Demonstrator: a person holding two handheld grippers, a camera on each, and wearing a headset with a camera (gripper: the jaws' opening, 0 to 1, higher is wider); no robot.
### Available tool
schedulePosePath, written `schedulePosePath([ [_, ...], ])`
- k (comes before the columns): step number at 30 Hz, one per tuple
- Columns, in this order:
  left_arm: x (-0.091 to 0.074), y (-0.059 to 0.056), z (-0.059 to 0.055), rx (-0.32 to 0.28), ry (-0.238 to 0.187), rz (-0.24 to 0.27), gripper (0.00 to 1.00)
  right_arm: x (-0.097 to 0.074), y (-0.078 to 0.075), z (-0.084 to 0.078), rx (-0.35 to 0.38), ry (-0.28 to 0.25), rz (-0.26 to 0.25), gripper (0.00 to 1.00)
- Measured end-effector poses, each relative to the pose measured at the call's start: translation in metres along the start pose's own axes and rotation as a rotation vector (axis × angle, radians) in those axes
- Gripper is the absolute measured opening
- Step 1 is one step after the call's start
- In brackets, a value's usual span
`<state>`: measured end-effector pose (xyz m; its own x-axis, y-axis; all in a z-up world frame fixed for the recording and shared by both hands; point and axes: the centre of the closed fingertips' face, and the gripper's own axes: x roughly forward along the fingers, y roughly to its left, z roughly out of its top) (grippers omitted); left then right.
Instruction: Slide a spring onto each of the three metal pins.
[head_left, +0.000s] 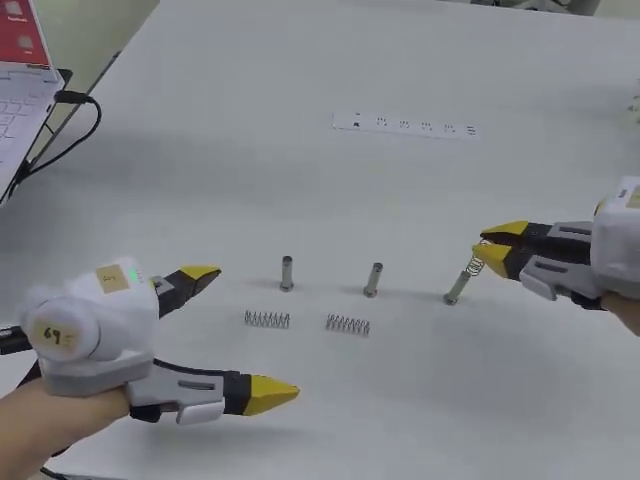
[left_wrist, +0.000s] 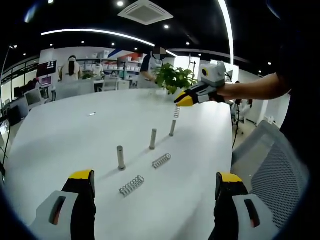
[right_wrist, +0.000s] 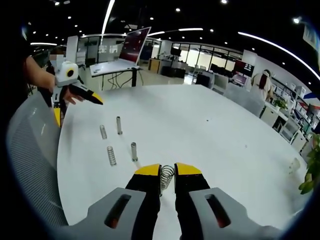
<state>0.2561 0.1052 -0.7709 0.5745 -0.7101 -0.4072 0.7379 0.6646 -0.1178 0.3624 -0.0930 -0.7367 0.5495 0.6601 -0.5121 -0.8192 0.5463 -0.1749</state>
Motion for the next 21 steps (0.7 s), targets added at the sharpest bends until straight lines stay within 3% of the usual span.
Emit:
schedulePosePath([
  [21,-0.0029,0.0004,-0.0027,-0.017,0.001,0.007,0.98,0.0094,0.0011,-0.0097,0.022,0.019,0.010,0.07],
])
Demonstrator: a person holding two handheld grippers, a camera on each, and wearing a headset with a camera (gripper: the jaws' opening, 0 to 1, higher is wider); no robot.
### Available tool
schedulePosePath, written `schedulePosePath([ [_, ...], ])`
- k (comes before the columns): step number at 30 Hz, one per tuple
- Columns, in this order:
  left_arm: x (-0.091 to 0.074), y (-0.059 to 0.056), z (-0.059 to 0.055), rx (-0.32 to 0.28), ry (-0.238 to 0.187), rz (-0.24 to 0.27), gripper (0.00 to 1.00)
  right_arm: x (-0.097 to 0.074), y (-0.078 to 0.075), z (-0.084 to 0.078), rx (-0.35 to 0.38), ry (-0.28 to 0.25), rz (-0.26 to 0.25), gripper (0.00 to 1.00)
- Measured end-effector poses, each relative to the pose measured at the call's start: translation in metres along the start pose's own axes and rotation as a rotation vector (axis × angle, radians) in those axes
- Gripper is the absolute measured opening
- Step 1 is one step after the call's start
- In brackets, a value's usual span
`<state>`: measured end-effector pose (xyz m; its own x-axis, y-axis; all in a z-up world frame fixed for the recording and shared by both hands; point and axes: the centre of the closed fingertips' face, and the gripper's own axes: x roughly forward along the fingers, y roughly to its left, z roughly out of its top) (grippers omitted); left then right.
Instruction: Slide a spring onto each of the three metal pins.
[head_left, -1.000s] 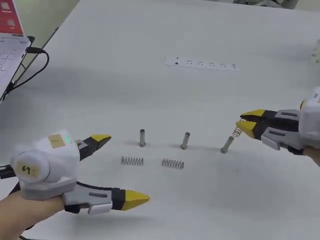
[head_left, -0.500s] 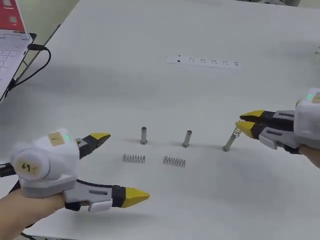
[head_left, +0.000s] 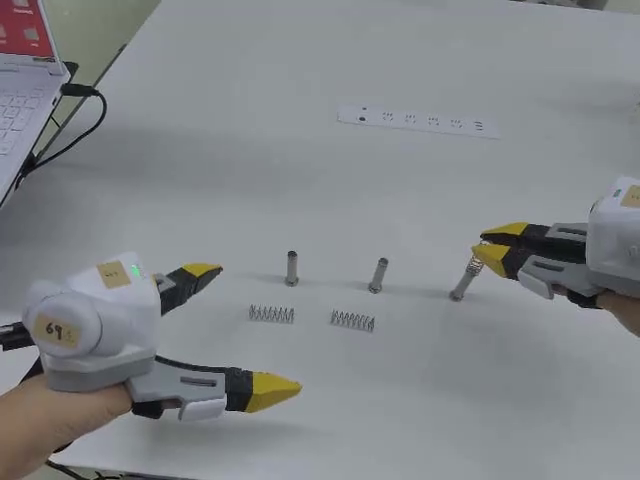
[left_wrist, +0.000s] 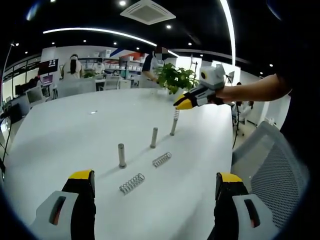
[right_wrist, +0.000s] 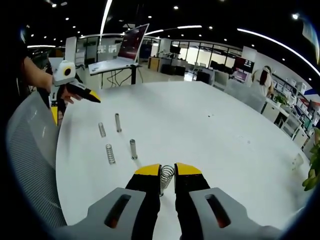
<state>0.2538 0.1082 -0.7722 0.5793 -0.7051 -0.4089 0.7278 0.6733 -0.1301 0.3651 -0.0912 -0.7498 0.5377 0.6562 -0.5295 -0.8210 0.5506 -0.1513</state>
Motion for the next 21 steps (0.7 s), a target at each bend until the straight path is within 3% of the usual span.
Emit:
schedulePosePath([
  [21,-0.003,0.002,-0.002,0.000,0.005,0.008,0.98,0.009,0.003,-0.019,0.012,0.041,0.004,0.08],
])
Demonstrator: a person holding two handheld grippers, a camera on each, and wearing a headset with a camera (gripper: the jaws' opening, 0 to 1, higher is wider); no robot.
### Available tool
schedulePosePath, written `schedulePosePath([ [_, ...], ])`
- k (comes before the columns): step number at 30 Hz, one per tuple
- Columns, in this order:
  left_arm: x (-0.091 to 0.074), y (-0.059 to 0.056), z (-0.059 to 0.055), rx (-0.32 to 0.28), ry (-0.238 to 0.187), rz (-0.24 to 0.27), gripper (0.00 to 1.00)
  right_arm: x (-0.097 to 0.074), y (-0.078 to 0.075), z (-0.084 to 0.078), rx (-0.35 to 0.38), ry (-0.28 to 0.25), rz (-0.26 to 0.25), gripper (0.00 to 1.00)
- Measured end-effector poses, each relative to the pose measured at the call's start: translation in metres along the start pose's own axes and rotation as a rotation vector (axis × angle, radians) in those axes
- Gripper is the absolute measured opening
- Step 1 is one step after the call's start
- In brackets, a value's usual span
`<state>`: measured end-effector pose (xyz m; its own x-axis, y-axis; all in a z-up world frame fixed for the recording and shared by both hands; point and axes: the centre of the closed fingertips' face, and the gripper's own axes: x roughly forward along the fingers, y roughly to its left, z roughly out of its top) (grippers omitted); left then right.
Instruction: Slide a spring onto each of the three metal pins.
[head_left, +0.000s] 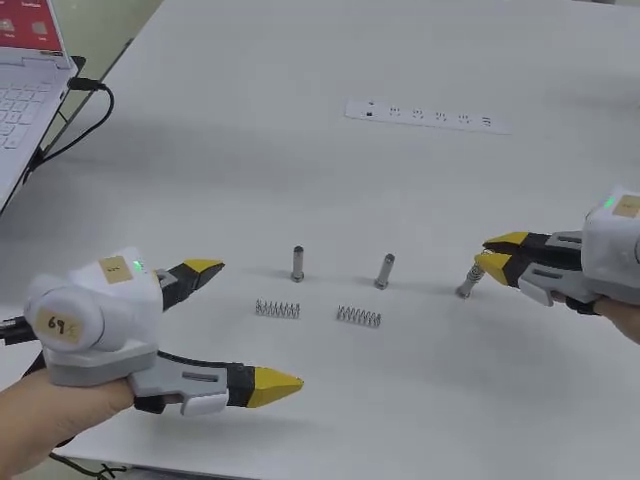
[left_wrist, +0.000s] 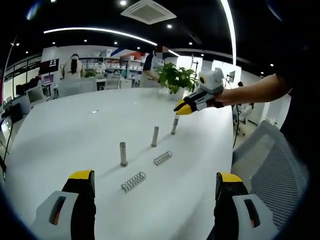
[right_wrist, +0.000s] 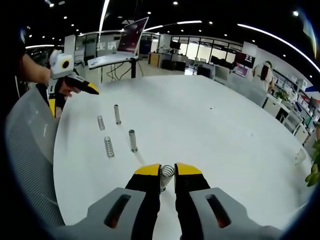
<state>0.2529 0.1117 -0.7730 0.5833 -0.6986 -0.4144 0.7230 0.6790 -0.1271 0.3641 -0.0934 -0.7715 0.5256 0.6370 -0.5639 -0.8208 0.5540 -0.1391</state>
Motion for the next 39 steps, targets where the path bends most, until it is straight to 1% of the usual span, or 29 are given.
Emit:
schedulePosePath([
  [12,-0.002,0.001,-0.002,-0.003,0.004,0.005,0.98,0.008,0.001,-0.009,0.001,0.027,0.012,0.08],
  [15,-0.002,0.002,-0.002,-0.003,0.005,0.006,0.98,0.010,0.002,-0.012,-0.008,0.036,0.017,0.08],
  [27,-0.002,0.001,-0.003,-0.003,0.008,0.005,0.98,0.016,0.004,-0.021,-0.016,0.063,0.016,0.08],
  [34,-0.002,0.001,-0.002,-0.002,0.006,0.005,0.98,0.018,0.005,-0.026,-0.004,0.078,0.020,0.09],
  [39,-0.002,0.000,-0.003,-0.004,0.008,0.002,0.98,0.019,0.005,-0.025,0.015,0.074,0.023,0.09],
])
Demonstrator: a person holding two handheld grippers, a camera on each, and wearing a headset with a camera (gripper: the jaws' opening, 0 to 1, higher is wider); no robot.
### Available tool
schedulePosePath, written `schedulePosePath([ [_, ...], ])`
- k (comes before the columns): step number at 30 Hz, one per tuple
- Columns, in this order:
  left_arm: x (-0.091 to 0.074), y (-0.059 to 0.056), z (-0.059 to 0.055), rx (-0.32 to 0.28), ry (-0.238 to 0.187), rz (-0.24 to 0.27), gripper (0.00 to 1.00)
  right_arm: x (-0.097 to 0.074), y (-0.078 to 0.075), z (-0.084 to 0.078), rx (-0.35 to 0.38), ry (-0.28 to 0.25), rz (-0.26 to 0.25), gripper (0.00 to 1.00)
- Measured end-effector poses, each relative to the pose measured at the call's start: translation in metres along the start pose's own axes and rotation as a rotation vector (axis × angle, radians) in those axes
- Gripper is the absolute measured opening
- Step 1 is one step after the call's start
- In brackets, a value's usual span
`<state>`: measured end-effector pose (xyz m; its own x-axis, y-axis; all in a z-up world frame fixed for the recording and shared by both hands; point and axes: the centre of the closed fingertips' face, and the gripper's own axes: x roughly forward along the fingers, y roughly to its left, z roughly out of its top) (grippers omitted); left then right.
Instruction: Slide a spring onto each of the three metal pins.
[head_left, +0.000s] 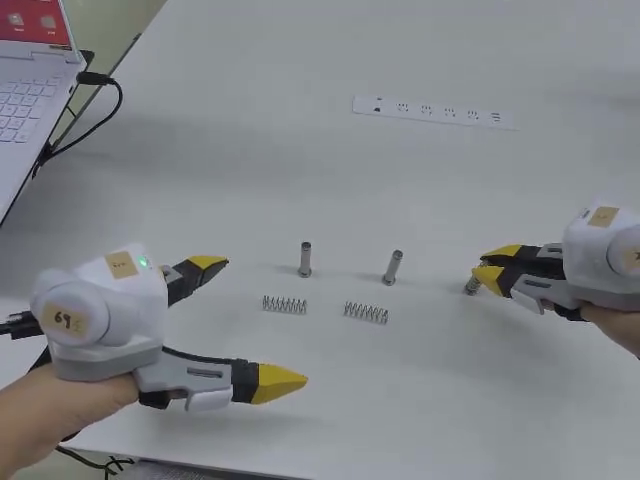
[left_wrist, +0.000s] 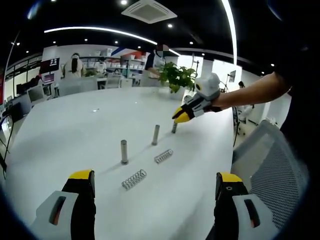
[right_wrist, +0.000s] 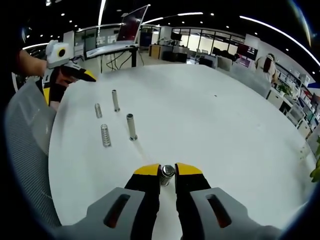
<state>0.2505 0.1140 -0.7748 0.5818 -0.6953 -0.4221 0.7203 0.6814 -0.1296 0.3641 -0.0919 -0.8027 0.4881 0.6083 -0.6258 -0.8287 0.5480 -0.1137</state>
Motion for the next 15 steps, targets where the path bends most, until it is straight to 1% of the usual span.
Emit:
schedulePosePath([
  [2,0.0004,-0.0008,0.0005,0.000,-0.001,-0.001,0.98,0.0003,0.0013,0.0006,0.006,-0.001,0.011,0.09],
  [4,0.0007,-0.0011,0.0009,0.000,-0.002,-0.001,0.98,0.0004,0.0009,0.0005,0.002,0.001,0.008,0.10],
  [8,0.0007,-0.0007,0.0014,0.000,-0.003,0.000,0.98,0.0004,-0.0010,0.0031,0.012,-0.010,-0.002,0.16],
  [11,0.0003,-0.0006,0.0017,-0.001,-0.005,-0.001,0.98,-0.0002,-0.0009,0.0042,0.009,-0.011,-0.002,0.17],
  [15,-0.0002,0.0005,0.0024,-0.001,-0.009,0.001,0.98,-0.0038,0.0006,0.0078,0.016,-0.024,-0.002,0.21],
])
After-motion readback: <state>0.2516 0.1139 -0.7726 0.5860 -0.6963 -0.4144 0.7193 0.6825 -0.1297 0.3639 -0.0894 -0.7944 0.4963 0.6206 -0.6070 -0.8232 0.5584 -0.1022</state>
